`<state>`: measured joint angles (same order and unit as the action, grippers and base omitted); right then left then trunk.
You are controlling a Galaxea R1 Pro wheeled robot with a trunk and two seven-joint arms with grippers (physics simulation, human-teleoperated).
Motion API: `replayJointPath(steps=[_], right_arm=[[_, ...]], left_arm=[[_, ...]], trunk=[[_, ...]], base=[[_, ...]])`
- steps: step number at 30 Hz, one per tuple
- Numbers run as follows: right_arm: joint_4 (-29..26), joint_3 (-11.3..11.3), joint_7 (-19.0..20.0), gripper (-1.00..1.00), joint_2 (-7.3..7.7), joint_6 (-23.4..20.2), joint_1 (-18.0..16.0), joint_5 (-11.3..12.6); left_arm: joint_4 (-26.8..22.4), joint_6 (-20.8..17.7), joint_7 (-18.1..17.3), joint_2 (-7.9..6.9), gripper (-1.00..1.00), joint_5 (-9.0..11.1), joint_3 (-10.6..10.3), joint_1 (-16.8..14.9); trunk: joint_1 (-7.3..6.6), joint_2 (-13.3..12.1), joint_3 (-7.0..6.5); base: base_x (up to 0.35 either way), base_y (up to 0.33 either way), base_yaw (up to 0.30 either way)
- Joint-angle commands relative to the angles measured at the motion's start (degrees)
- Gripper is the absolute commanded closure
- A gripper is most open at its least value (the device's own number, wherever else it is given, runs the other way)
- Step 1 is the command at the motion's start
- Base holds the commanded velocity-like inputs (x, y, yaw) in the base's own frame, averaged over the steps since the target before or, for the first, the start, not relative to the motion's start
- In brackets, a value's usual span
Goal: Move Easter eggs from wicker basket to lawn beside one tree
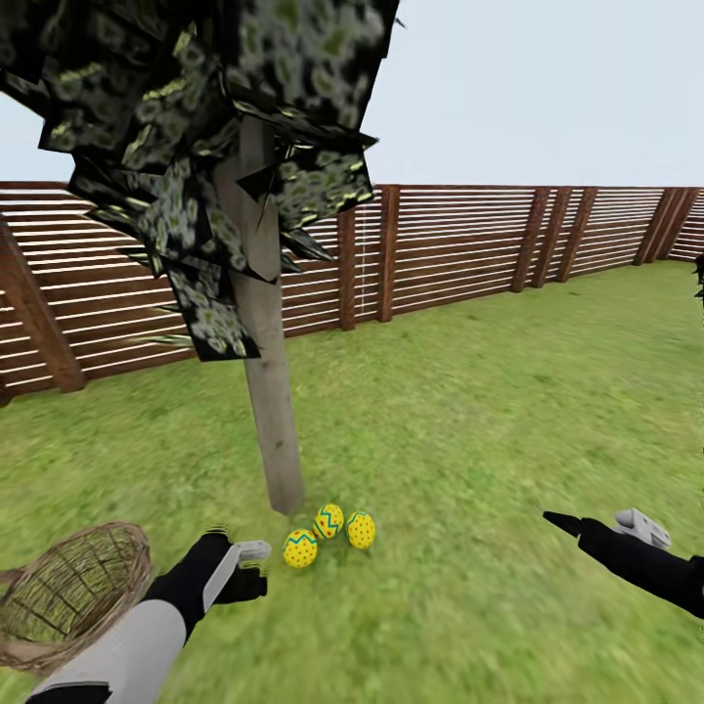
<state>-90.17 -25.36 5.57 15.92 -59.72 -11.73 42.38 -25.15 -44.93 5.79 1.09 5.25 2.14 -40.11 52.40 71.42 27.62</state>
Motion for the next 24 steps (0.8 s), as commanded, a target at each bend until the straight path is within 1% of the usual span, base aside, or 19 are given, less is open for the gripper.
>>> replayJointPath(steps=[1,5,6,7,8,9,10,12,13,14,15,19,20,24], right_arm=[[-0.01,-0.07,0.57,-1.0,-0.02,-0.28,-0.05,-0.54],[0.08,-0.05,0.51,-1.0,-0.11,-0.28,-0.05,-0.54],[0.11,-0.01,0.47,-1.0,-0.17,-0.28,-0.05,-0.57],[0.13,0.0,0.46,-1.0,-0.18,-0.28,-0.05,-0.57],[0.2,0.15,0.43,-1.0,-0.17,-0.28,-0.05,-0.55],[0.25,0.33,0.42,-1.0,-0.14,-0.28,-0.05,-0.55],[0.32,0.95,0.42,-1.0,-0.08,-0.28,-0.04,-0.58],[0.36,1.89,0.41,-1.0,-0.07,-0.28,-0.04,-0.68],[0.39,2.86,0.41,-1.0,-0.11,-0.28,-0.04,-1.12],[0.4,3.3,0.41,-1.0,-0.16,-0.28,-0.04,-1.57],[0.51,4.09,0.43,-1.0,-0.29,-0.28,-0.04,-2.93],[0.78,5.36,0.5,-1.0,-0.54,-0.28,-0.04,-6.7],[0.88,5.91,0.51,-1.0,-0.82,-0.28,-0.04,-8.46],[1.12,6.64,0.5,-1.0,-1.76,-0.28,0.02,-11.47]], left_arm=[[-0.08,0.35,0.54,-0.1,-1.0,0.57,0.23,0.4],[-0.03,2.84,0.57,-0.88,-1.0,0.51,0.18,1.42],[-0.02,4.26,0.59,-1.35,-1.0,0.54,0.19,2.19],[-0.01,4.84,0.58,-1.53,-1.0,0.56,0.18,2.6],[-0.01,6.46,0.54,-1.96,-1.0,0.67,0.2,4.21],[-0.02,6.91,0.54,-2.02,-1.0,0.7,0.21,4.62],[-0.02,8.03,0.54,-2.1,-1.0,0.71,0.22,5.42],[-0.01,9.22,0.54,-2.17,-1.0,0.68,0.23,5.99],[0.18,10.18,0.54,-2.22,-1.0,0.67,0.23,6.51],[0.48,10.61,0.54,-2.24,-1.0,0.7,0.23,6.74],[1.42,11.62,0.54,-2.24,-1.0,0.79,0.23,7.09],[3.99,15.2,0.54,-2.24,-1.0,0.83,0.24,7.49],[5.45,17.4,0.54,-2.24,-1.0,0.83,0.24,7.59],[8.5,21.25,0.54,-2.25,-1.0,0.82,0.24,7.69]], trunk=[[-0.26,-0.38,-0.12],[-1.14,-1.98,-0.84],[-1.36,-2.38,-1.02],[-1.58,-2.78,-1.2],[-1.8,-3.18,-1.38],[-2.02,-3.58,-1.56],[-2.24,-3.99,-1.74],[-2.67,-4.79,-2.1],[-2.89,-5.19,-2.28],[-3.11,-5.59,-2.46],[-3.33,-5.99,-2.64],[-4.21,-7.6,-3.36],[-4.43,-8.0,-3.54],[-5.31,-9.6,-4.25]], base=[[-0.223,0.0,0.0],[-0.131,0.0,0.0],[-0.058,0.0,0.0],[-0.047,0.0,0.0],[-0.019,0.0,0.0],[-0.015,0.0,0.0],[-0.01,0.0,0.0],[-0.007,0.0,0.0],[-0.004,0.0,0.0],[-0.003,0.0,0.0],[-0.002,0.0,0.0],[-0.001,0.0,0.0],[0.0,0.0,0.0],[0.0,0.0,0.0]])
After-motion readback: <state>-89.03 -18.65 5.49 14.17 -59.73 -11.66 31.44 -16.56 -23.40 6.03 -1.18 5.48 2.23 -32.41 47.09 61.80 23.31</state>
